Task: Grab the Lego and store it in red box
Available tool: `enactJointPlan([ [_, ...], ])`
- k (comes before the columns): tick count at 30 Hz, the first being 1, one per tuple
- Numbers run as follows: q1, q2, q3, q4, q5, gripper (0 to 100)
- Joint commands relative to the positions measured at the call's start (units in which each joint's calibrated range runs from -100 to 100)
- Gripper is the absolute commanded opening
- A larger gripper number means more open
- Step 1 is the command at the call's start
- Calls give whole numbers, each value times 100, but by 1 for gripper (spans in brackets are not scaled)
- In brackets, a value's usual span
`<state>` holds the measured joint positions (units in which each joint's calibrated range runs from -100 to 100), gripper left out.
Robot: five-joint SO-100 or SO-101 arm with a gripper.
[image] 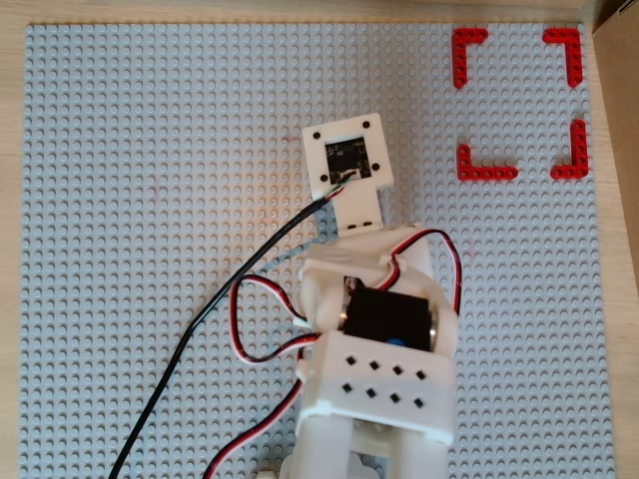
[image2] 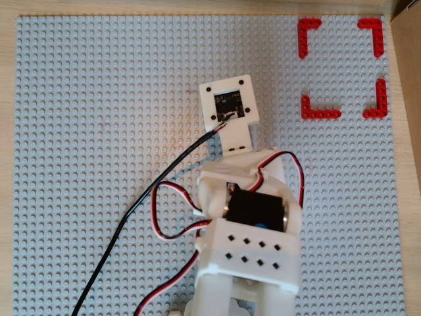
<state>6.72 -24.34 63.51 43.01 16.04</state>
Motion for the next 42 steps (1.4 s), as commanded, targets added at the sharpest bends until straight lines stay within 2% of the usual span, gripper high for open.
enactJointPlan([
  [1, -6, -66, -123, -72, -10, 24],
  [20, -512, -66, -114, -222, 27, 25],
  [42, -460, 350, -460, -564, 6, 24],
])
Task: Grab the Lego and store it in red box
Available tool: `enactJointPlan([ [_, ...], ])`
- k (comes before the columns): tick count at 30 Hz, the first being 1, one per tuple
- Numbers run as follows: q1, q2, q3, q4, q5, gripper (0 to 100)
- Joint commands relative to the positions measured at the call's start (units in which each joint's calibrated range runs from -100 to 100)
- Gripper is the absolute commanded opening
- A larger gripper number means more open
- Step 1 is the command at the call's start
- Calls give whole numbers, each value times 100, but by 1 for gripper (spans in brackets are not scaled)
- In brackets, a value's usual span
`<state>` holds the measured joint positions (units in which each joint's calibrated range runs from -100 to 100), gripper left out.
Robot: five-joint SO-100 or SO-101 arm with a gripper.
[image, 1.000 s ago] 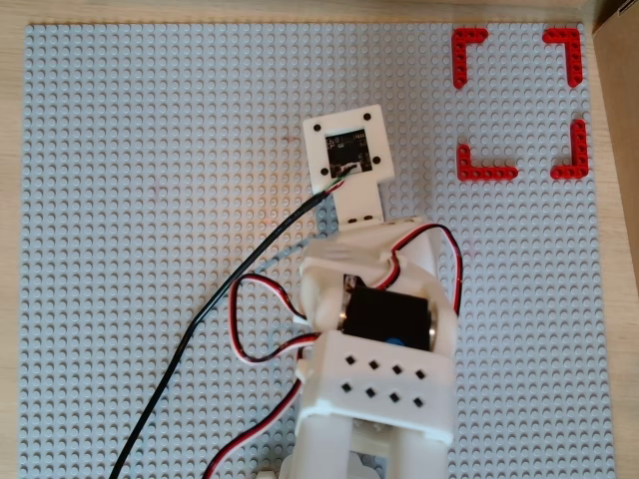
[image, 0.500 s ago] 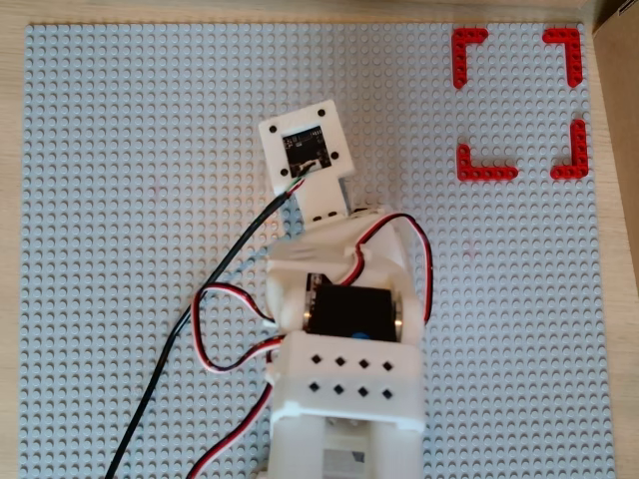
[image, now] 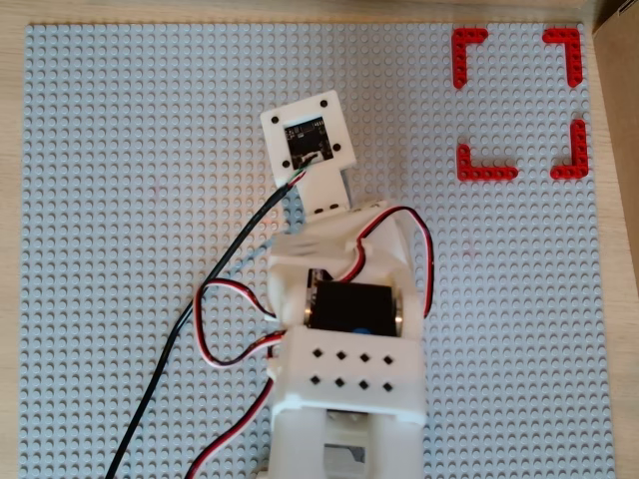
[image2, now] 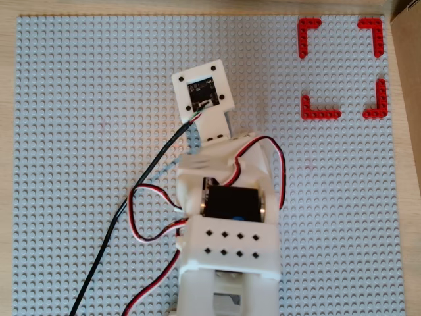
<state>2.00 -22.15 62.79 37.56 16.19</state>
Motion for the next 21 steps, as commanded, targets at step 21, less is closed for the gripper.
enactJointPlan([
  [21, 12, 291, -415, 217, -24, 16],
])
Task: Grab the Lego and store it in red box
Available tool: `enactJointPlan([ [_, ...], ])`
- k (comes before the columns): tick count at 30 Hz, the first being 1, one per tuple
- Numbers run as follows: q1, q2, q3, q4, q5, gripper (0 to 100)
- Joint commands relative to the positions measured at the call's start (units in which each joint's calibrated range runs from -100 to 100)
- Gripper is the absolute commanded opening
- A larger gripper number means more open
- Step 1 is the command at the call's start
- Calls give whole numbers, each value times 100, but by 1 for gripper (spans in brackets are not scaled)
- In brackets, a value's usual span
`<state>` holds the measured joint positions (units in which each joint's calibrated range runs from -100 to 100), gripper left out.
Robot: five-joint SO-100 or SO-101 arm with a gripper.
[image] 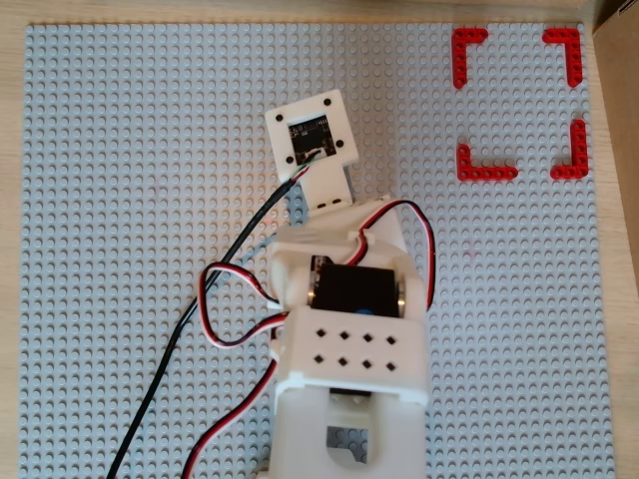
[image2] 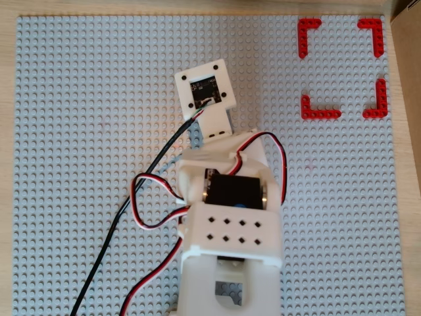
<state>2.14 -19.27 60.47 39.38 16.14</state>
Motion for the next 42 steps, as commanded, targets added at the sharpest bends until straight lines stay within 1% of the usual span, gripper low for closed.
enactJointPlan([
  [1, -2, 4, -183, 45, -20, 16],
  [7, -2, 4, -174, 45, -25, 7],
  [13, 13, 4, -165, 45, -25, 7],
  [17, 295, -5, -401, 53, -30, 7],
  [23, 898, 37, -1583, 650, -20, 7],
  [28, 1069, 88, -2710, 1045, -87, 7],
  [32, 1151, 190, -3210, 1045, -197, 7],
  [42, 1598, 1927, -4337, 1045, -374, 7],
])
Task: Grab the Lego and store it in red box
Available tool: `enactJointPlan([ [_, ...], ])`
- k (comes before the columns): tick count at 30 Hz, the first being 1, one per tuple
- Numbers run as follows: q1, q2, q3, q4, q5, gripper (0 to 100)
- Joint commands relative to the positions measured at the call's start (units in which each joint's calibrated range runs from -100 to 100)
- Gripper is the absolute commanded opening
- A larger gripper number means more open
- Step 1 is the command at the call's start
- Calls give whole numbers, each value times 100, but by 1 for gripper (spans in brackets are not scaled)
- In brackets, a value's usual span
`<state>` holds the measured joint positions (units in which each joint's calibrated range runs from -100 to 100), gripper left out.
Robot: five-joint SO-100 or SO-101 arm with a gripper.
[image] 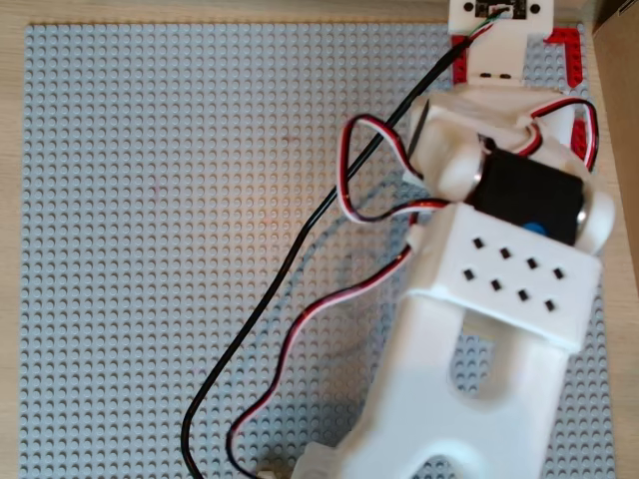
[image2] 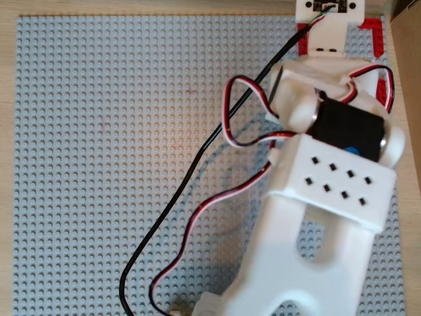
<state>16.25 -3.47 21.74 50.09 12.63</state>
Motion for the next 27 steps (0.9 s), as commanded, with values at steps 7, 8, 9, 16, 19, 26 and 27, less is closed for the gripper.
enactJointPlan([
  [7, 493, 1448, -1128, -44, -22, 7],
  [8, 500, 1541, -1210, -44, -27, 7],
  [9, 508, 1626, -1292, -44, -43, 8],
  [16, 485, 1770, -1501, -44, -226, 20],
  [19, 493, 1694, -1564, 79, -241, 20],
  [26, 396, 296, -1574, 1211, -246, 2],
  [27, 314, 8, -1546, 1439, -246, 1],
])
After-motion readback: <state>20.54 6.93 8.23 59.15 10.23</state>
